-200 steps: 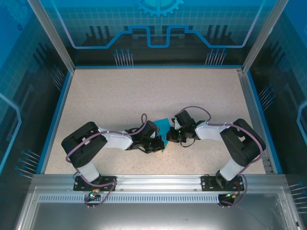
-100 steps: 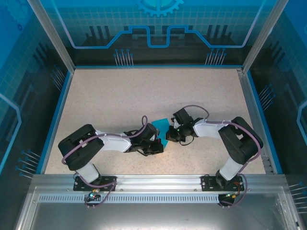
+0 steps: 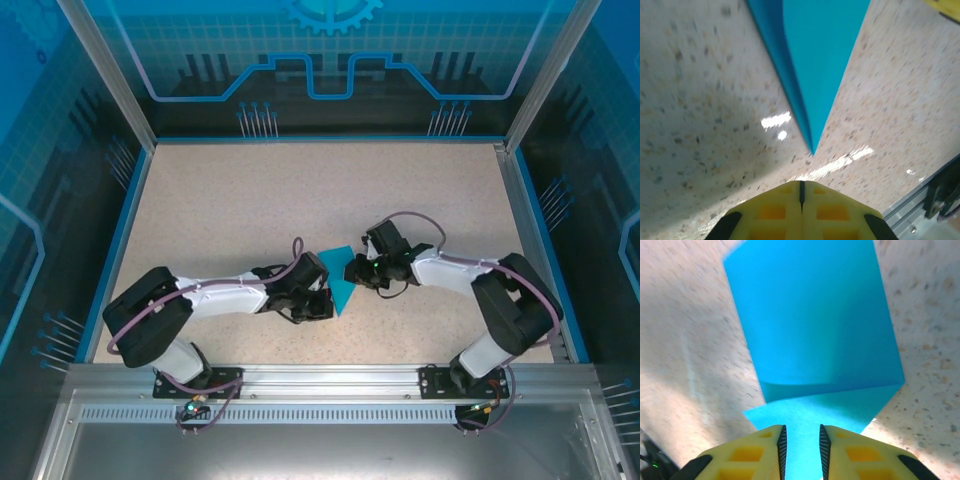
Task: Fold a paper plane with a square sheet of paper (pick it up from the middle)
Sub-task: Third fold the triangle at the center of the table.
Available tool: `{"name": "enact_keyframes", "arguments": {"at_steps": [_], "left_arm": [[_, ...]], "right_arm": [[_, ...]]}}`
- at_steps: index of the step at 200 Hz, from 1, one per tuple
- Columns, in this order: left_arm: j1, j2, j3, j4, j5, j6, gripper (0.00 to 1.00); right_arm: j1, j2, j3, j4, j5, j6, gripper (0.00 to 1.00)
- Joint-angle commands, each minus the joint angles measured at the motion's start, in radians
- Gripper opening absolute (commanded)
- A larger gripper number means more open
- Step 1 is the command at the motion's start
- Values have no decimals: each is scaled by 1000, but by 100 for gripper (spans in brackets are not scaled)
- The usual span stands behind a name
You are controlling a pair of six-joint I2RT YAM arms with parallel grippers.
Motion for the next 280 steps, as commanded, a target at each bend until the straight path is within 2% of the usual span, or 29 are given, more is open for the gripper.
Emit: {"name": "enact_keyframes", "arguments": {"at_steps": [1,14,54,99,152,204,242,280], "left_arm": [[25,-27,42,-17,-46,26,3],[26,-36,59,-13,-69,23,3],[26,-47,87,33,-107,12,6],[32,81,180,1,-197,-9,6],[52,190,238,-62,-242,-26,3],[70,234,222,-80,-257,-43,1],[72,242,222,-90,-260,-45,1],[75,238,209,-92,-266,-57,1]], "right_arm": [[-43,-69,-9,4,-2,-11,35],[-70,-95,-29,-3,-1,-20,41],[-140,-145,-65,-40,-10,-87,50],[-170,-127,-69,-49,-48,-124,55],[-171,-31,-38,-17,-148,-154,55],[-169,58,-5,19,-230,-175,47],[-166,93,13,20,-249,-181,43],[-166,115,26,3,-226,-161,45]]}}
